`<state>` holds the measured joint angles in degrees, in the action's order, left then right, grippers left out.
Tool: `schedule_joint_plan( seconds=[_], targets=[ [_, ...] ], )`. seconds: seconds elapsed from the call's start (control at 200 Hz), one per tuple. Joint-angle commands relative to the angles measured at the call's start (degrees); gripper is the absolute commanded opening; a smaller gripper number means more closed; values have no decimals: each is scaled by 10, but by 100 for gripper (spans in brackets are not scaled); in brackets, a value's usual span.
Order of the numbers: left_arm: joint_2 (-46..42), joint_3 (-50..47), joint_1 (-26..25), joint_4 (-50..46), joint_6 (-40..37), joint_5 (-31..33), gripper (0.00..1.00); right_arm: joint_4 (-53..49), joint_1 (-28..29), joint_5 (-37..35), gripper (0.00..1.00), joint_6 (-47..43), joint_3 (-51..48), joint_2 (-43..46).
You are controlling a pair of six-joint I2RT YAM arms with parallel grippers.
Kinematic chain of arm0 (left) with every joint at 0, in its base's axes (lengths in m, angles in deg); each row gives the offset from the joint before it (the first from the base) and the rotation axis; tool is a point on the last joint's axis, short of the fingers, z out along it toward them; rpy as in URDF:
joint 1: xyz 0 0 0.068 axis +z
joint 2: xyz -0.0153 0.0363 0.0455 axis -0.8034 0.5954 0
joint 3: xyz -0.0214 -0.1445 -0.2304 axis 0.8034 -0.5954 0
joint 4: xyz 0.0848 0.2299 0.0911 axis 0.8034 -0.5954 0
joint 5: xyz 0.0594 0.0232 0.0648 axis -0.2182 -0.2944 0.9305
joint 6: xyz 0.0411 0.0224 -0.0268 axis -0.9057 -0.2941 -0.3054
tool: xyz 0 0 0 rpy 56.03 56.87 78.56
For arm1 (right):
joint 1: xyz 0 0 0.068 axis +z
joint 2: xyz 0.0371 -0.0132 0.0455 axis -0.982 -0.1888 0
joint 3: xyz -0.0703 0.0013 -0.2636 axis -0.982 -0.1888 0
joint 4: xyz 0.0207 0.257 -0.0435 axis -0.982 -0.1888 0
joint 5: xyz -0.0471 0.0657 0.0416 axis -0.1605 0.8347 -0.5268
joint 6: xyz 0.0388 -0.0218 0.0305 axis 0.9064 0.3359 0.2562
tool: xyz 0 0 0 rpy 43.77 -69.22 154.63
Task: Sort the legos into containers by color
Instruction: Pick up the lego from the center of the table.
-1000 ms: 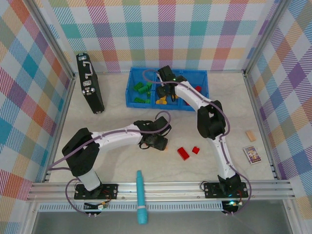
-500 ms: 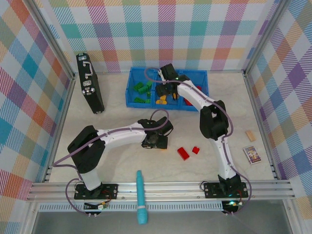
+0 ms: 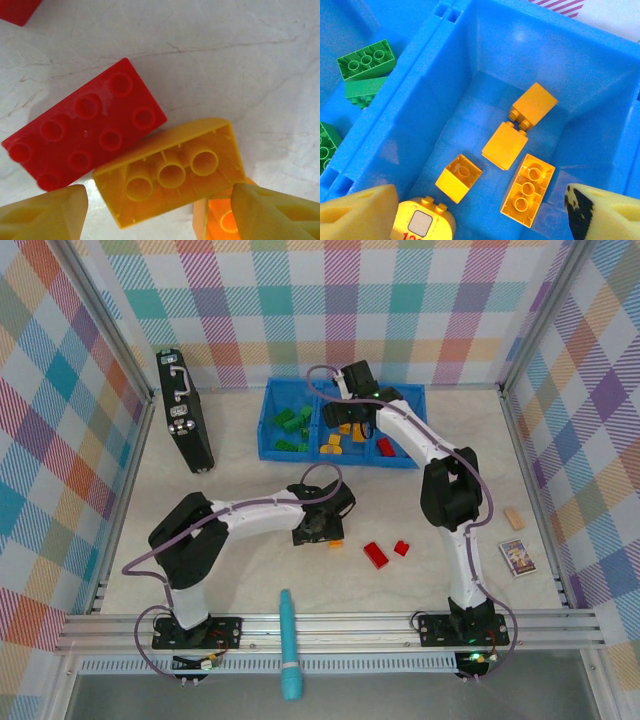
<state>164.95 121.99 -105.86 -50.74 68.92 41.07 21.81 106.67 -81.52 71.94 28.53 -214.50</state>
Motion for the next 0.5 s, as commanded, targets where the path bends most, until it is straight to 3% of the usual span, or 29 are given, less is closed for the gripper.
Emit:
schedule_joint_plan(
  seconds=[0.0,0.305,0.495],
  targets=[
    [14,11,12,2,22,-7,75,6,-4,18,87,11,-8,24],
    [31,11,23,31,34,-24,74,8,-7,23,88,12,-6,20],
    [42,13,29,44,38,-46,68,8,-13,23,87,12,-6,19]
  ],
)
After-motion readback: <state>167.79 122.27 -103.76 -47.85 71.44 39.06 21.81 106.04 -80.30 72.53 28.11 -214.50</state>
